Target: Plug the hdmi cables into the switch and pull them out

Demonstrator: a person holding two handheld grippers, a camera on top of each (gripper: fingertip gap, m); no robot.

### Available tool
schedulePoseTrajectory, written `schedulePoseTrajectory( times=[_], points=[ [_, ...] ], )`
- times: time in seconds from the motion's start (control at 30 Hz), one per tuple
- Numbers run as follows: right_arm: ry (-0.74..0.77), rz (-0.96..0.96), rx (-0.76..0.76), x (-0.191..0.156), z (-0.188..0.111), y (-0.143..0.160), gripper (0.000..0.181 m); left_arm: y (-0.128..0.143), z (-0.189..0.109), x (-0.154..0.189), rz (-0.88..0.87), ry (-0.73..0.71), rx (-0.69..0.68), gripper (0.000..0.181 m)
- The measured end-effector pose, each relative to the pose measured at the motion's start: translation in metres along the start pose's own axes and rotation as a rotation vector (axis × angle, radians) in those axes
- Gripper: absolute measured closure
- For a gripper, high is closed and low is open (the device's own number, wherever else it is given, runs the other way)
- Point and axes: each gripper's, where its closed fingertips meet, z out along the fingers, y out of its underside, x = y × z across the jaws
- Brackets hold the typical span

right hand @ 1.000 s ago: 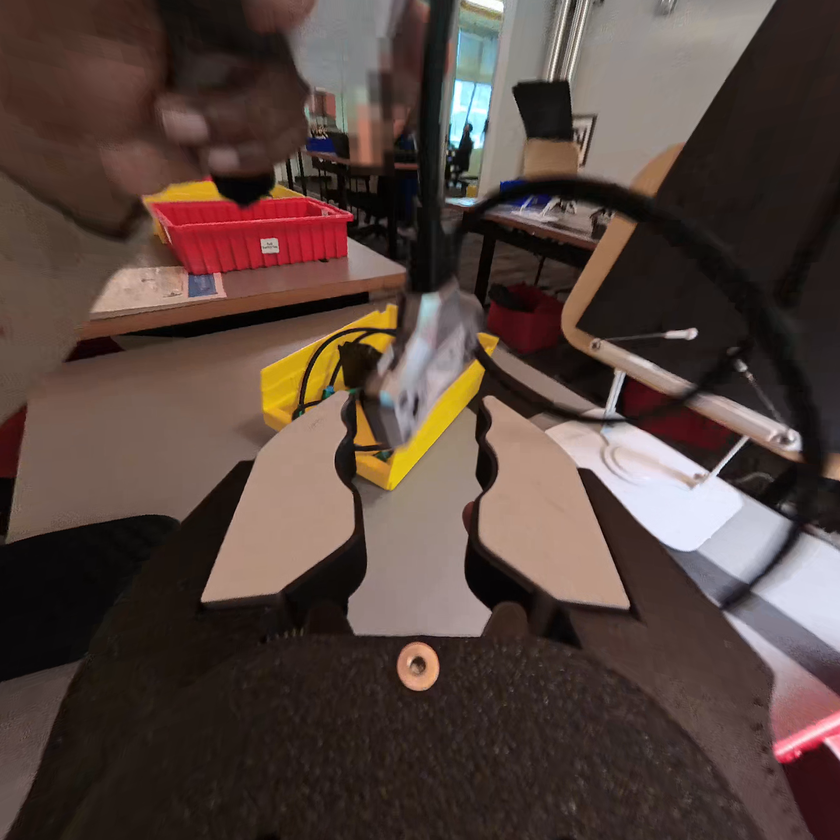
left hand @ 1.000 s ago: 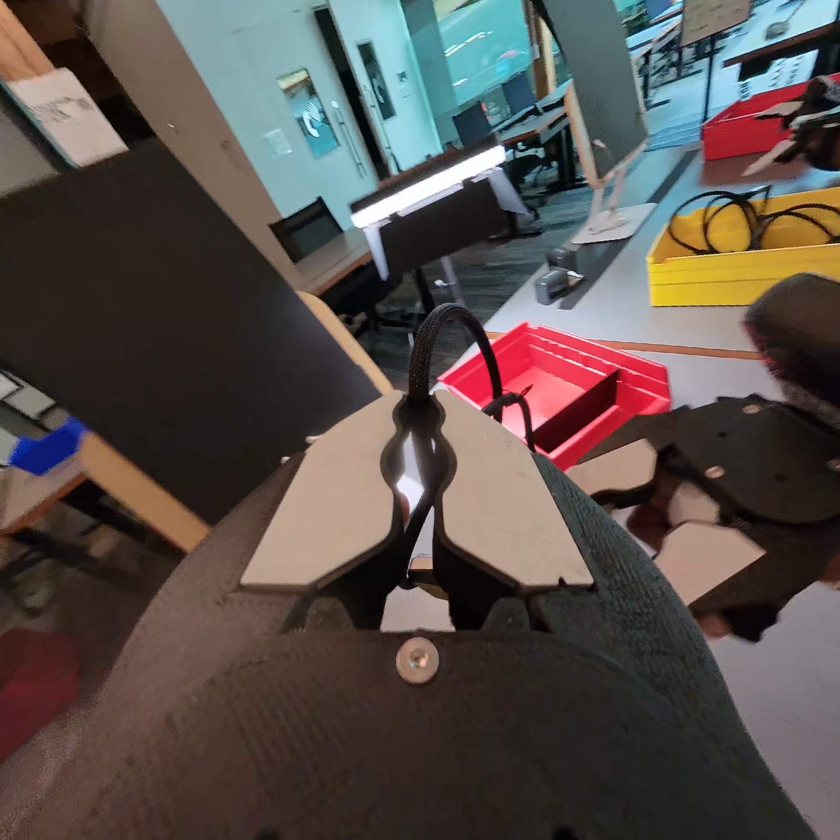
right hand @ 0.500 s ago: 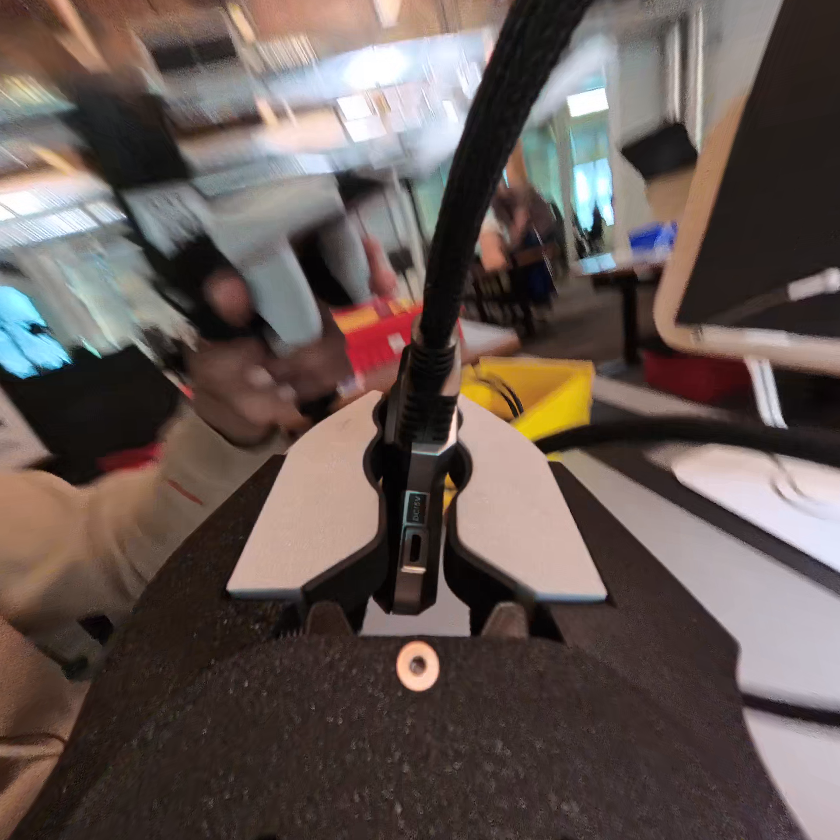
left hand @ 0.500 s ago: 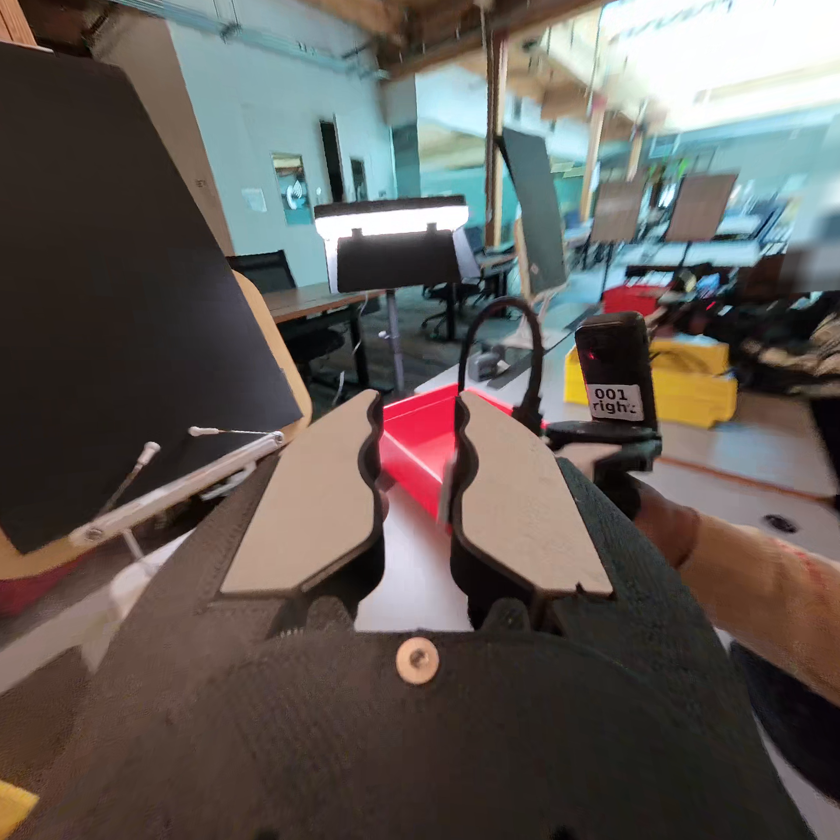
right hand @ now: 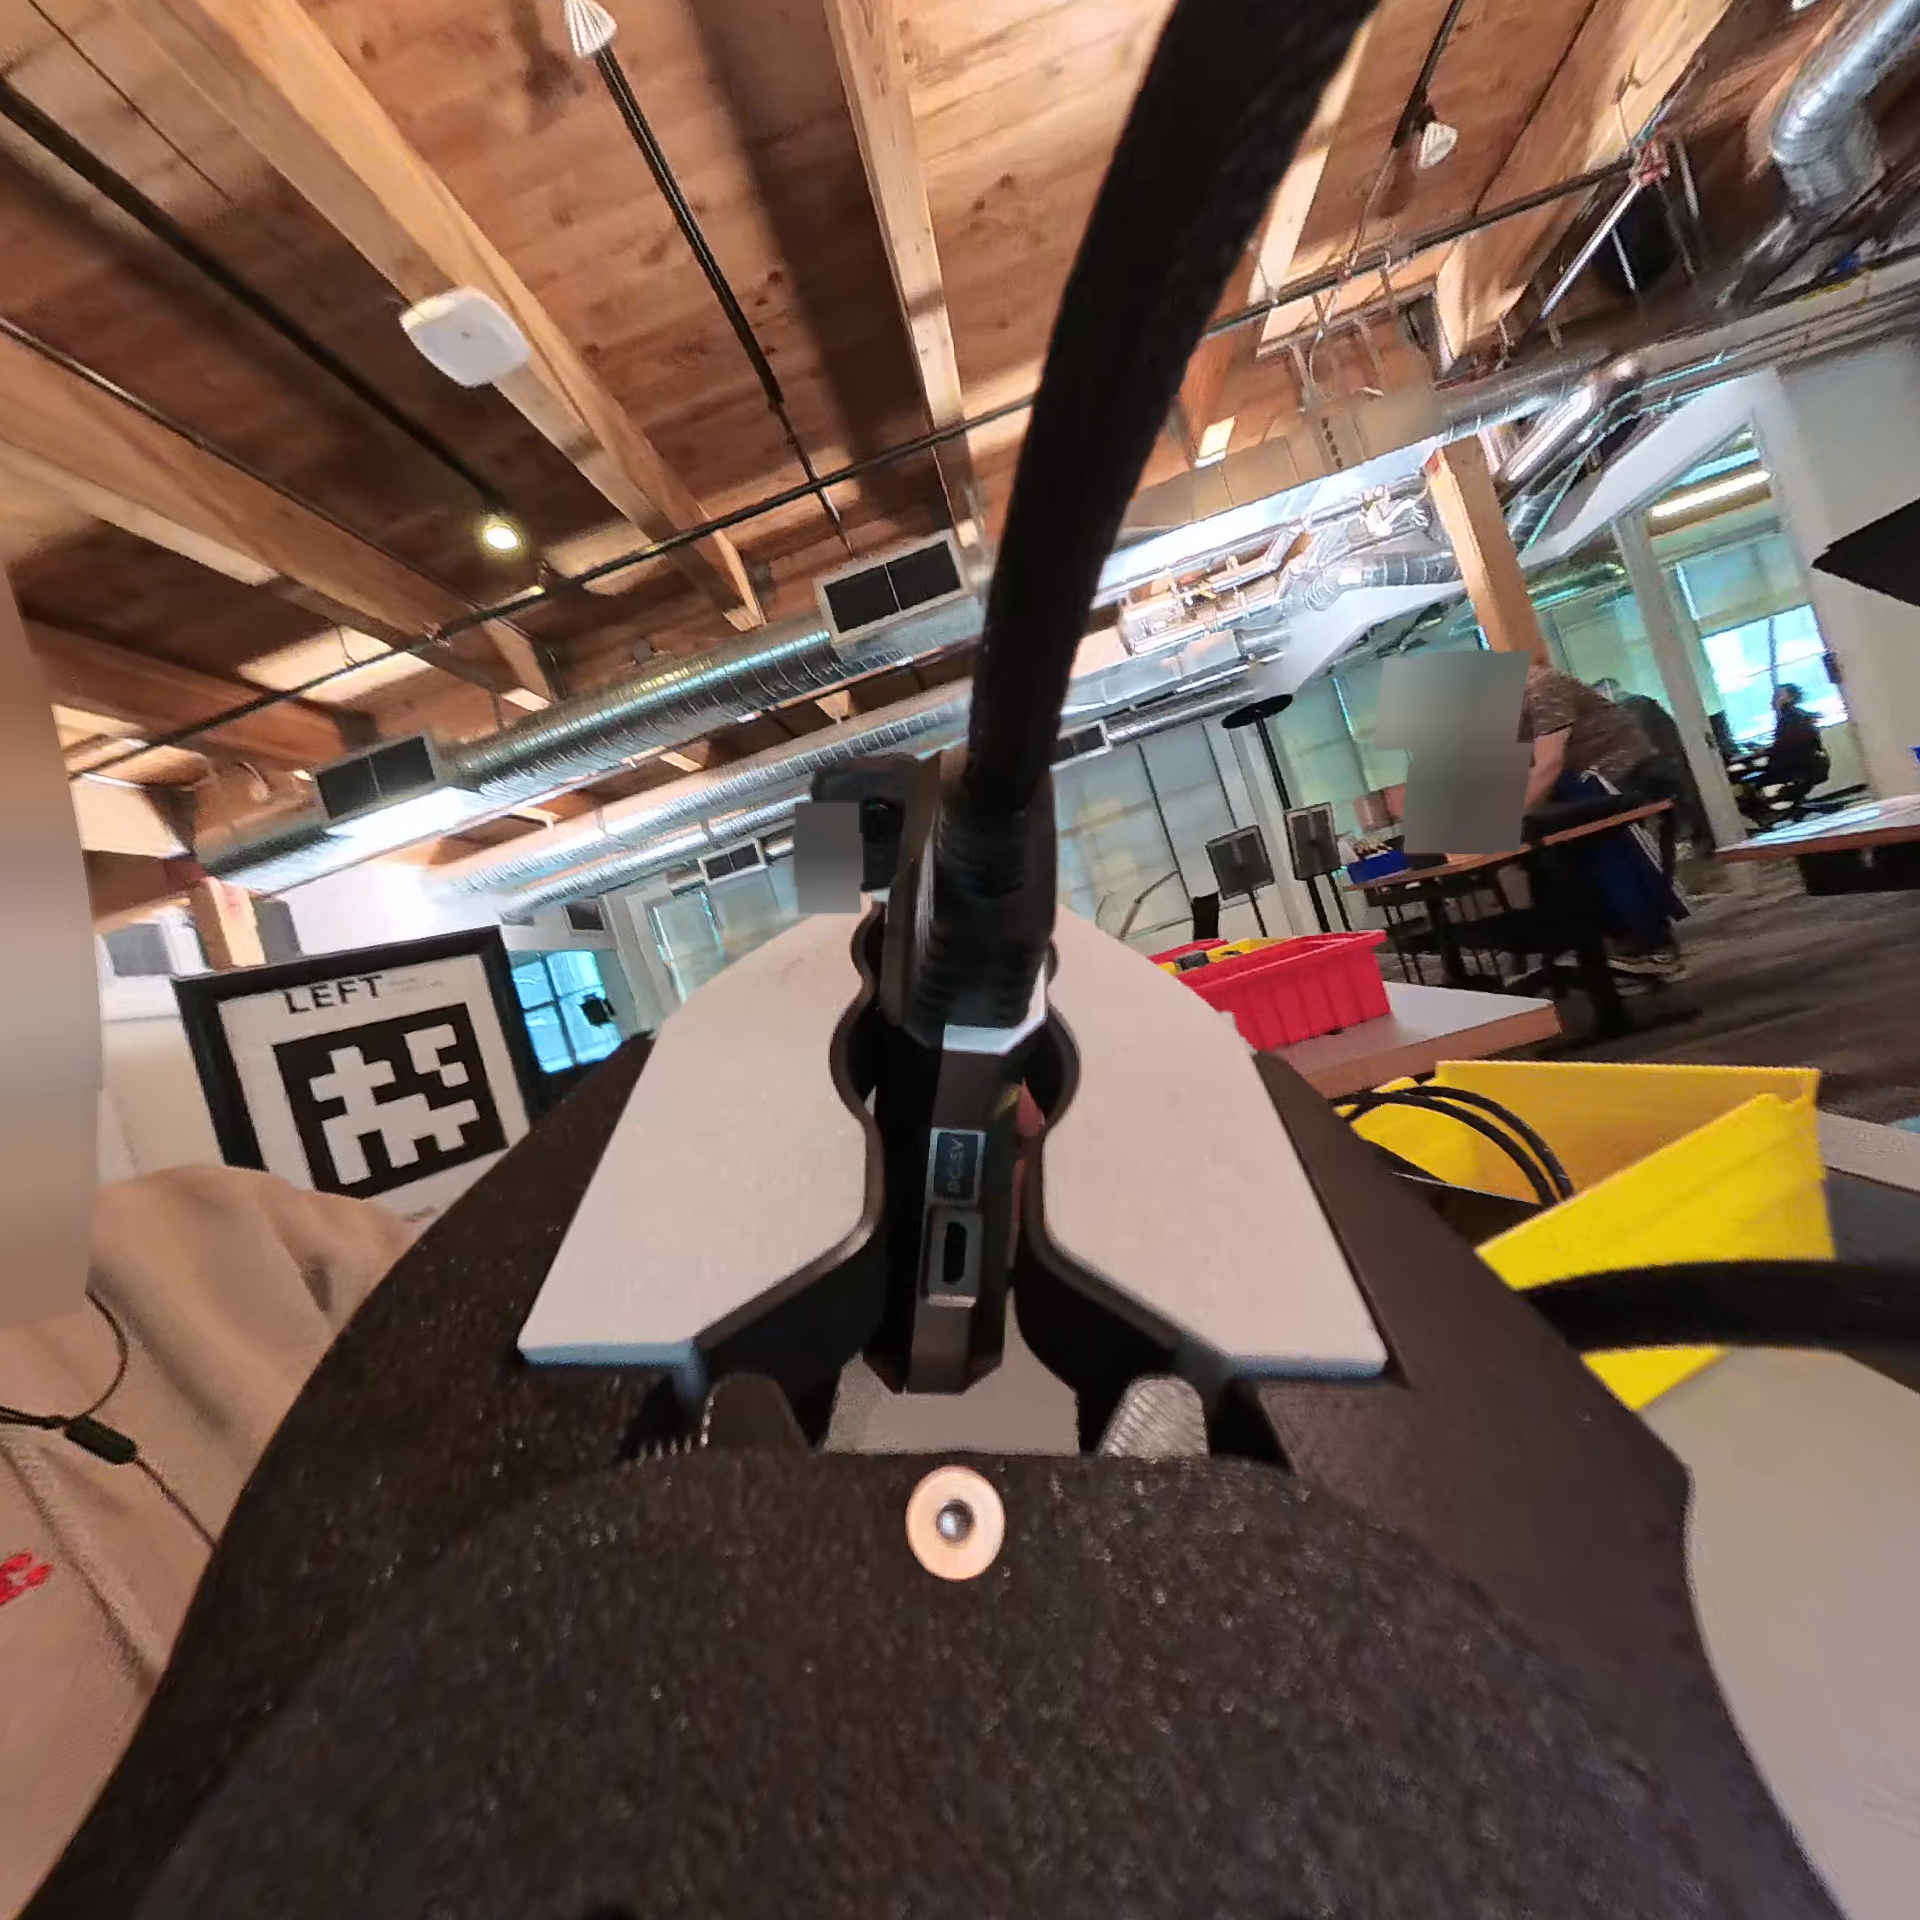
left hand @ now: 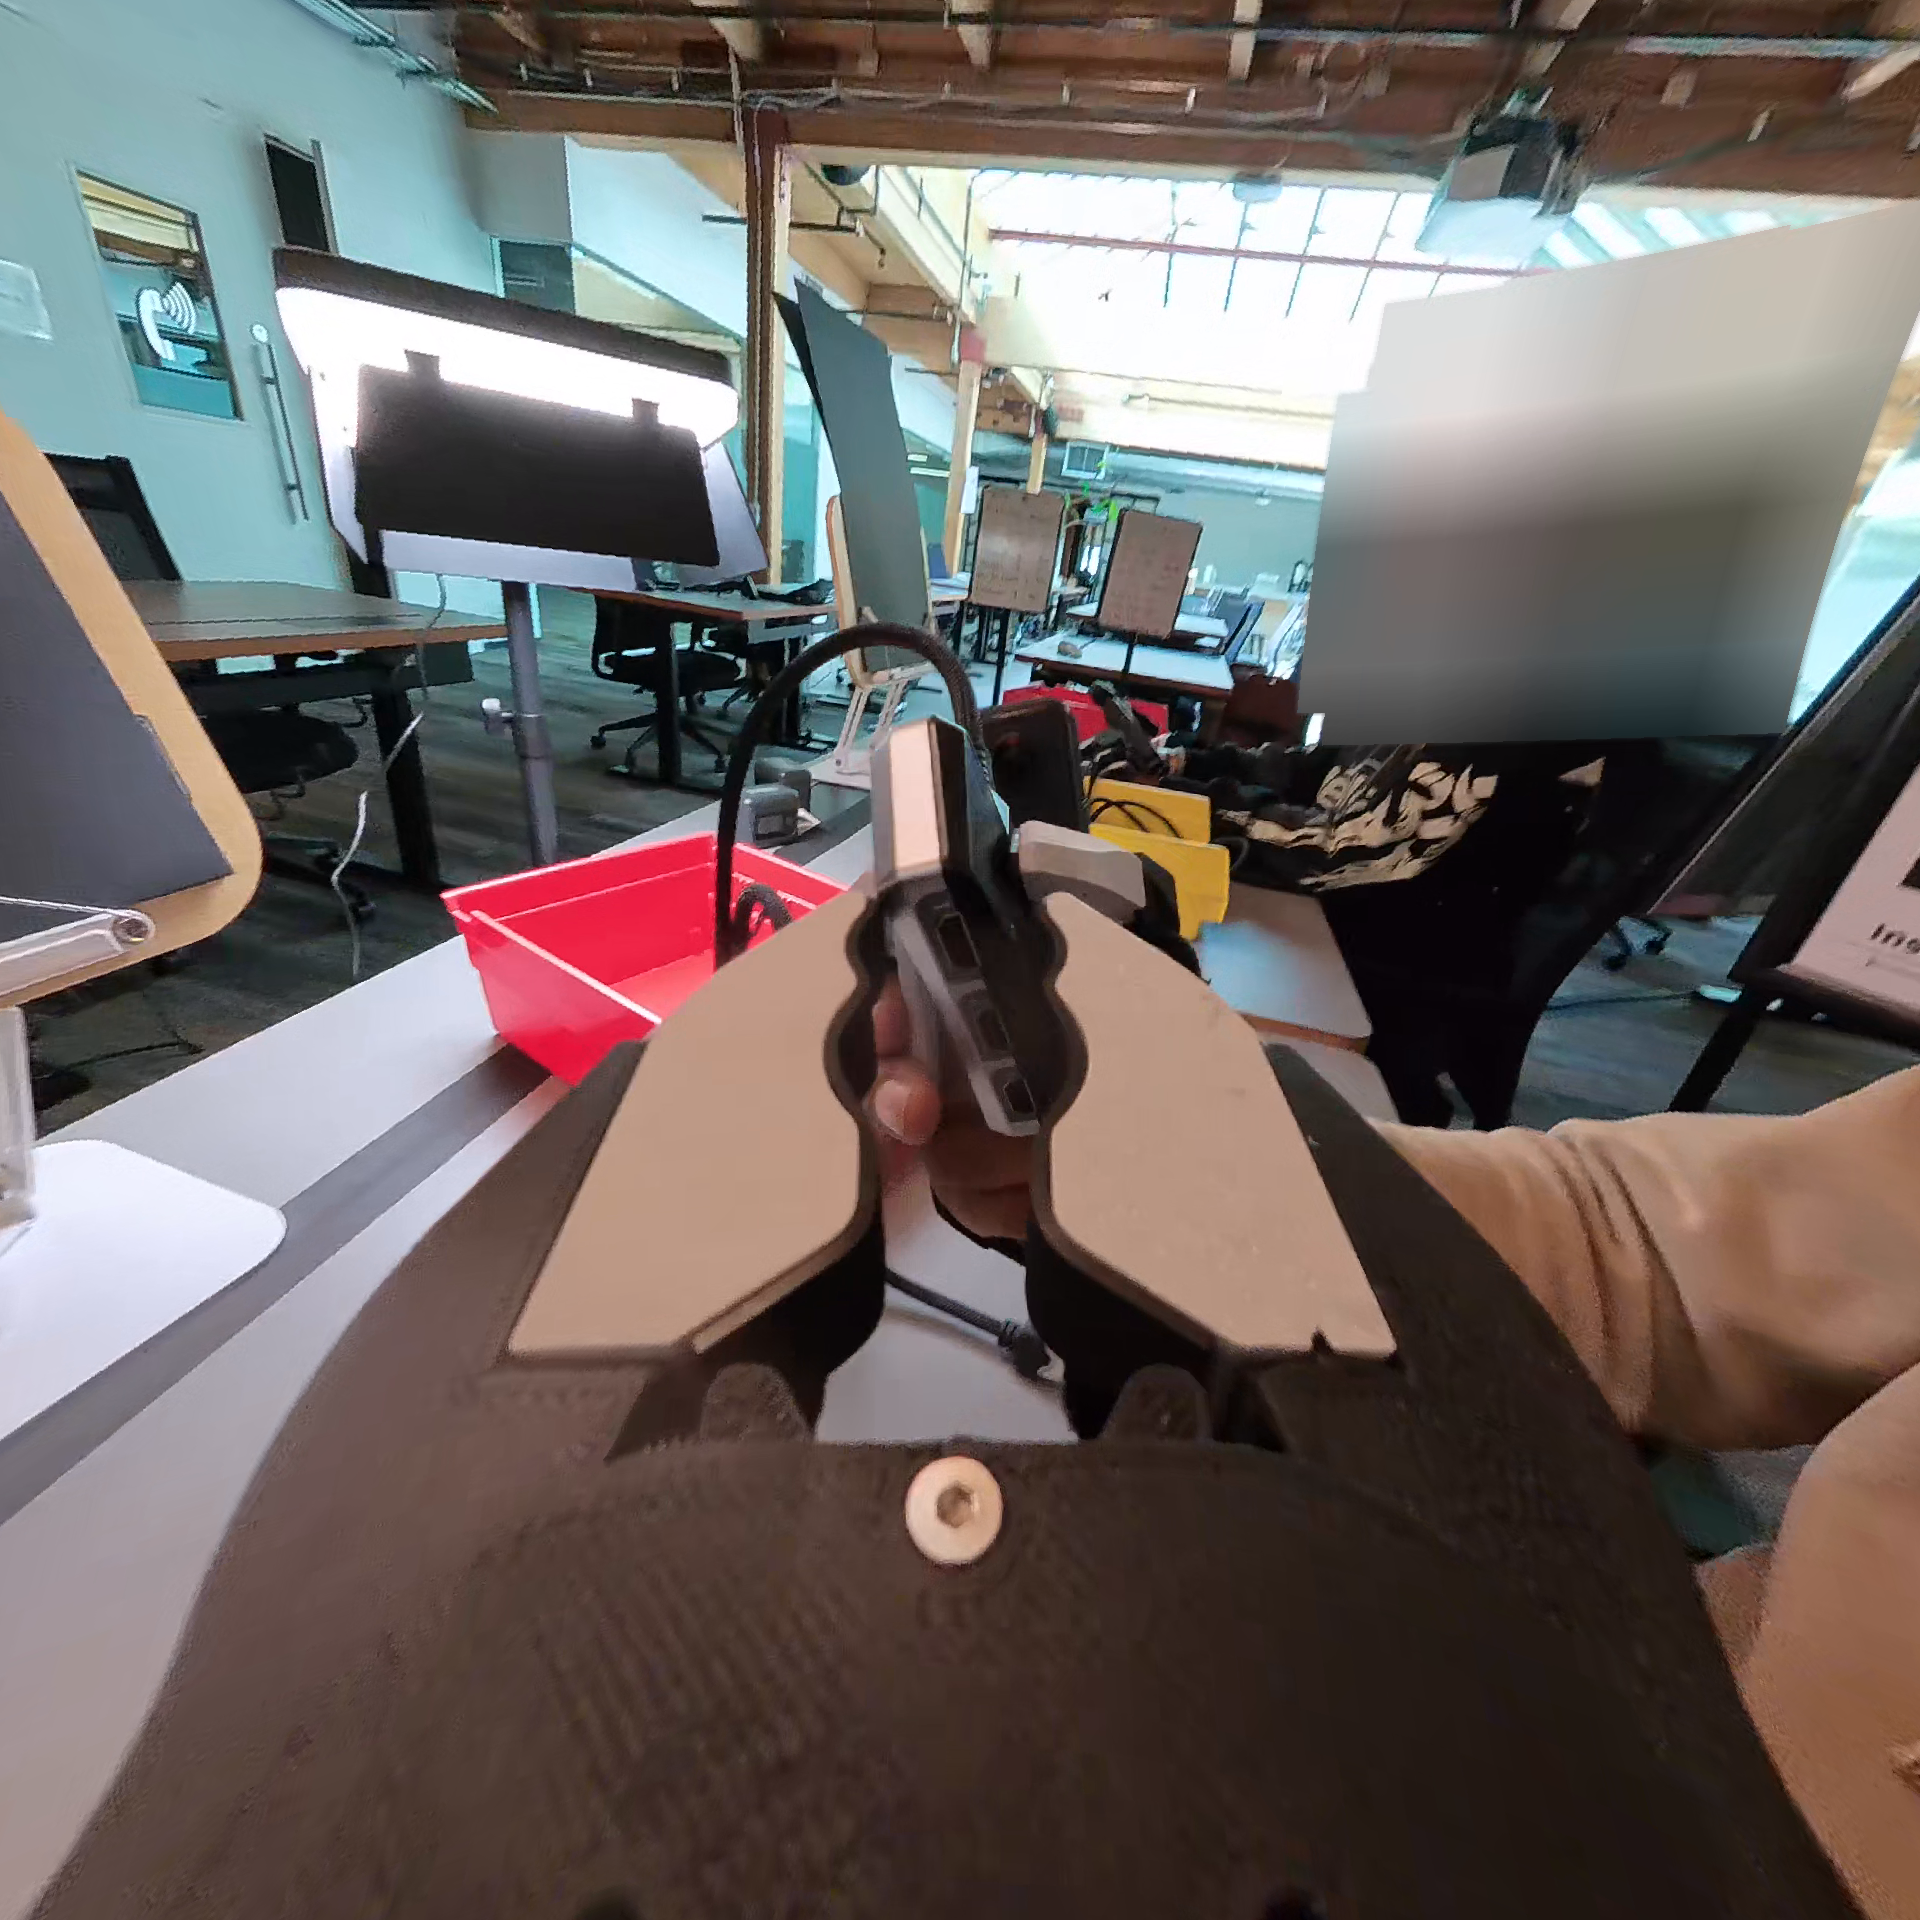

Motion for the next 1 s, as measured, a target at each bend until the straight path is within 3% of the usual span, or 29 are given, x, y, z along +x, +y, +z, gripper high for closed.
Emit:
schedulePoseTrajectory(
  times=[0.27,0.37,0.53,0.67,1.0],
  points=[
    [0.064,-0.032,-0.059,0.009,0.006,0.017,0.157,0.014,0.0,-0.01,-0.076,0.013,-0.057,0.157],
    [0.062,-0.029,-0.169,0.011,0.004,0.025,0.155,0.016,-0.009,-0.01,-0.057,0.045,-0.1,0.159],
    [0.088,-0.195,-0.418,0.011,-0.009,0.045,0.144,0.015,-0.034,-0.011,-0.113,0.118,-0.169,0.161],
    [0.094,-0.228,-0.511,0.013,-0.005,0.065,0.142,0.019,-0.034,-0.008,-0.106,0.129,-0.194,0.16],
    [0.041,-0.211,-0.49,0.006,-0.002,0.07,0.157,0.028,-0.029,-0.002,-0.085,0.148,-0.231,0.161]
  ],
)
